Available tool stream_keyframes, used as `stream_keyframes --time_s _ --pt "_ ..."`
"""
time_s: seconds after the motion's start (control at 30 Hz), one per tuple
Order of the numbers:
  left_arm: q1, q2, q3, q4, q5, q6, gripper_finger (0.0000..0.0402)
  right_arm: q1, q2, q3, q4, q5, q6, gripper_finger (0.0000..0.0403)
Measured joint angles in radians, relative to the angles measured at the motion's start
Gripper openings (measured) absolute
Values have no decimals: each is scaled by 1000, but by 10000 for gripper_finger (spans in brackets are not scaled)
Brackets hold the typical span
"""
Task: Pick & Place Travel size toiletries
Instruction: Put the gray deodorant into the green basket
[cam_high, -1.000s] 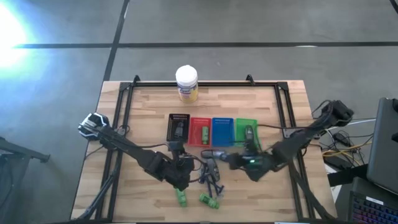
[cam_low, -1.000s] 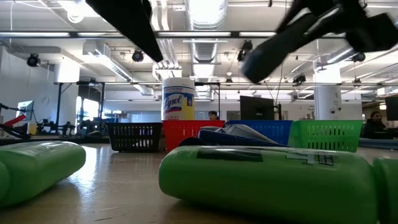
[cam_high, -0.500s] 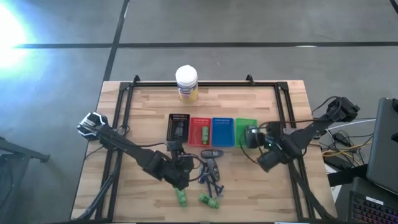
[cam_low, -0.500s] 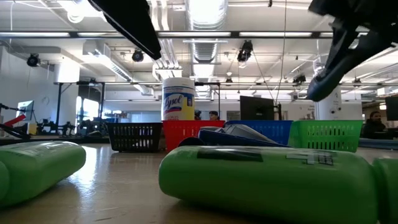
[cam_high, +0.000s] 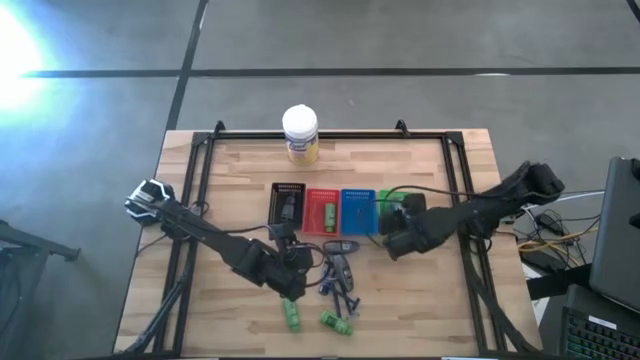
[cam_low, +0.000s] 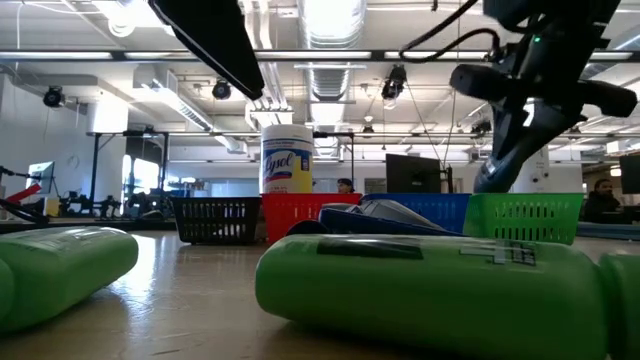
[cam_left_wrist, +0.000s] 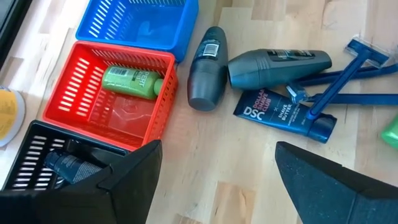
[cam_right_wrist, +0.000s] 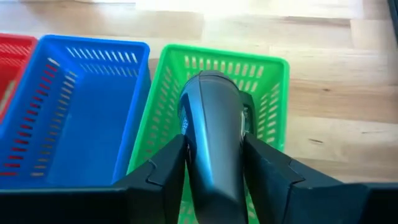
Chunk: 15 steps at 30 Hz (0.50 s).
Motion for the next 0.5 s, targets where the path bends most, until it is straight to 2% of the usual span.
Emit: stream_keyframes --time_s 0.27,0.5 --pt "0 0 0 -5 3 4 317 -1 72 31 22 -7 -71 223" --pt "2 0 0 -37 4 4 317 17 56 84 22 -99 -150 299"
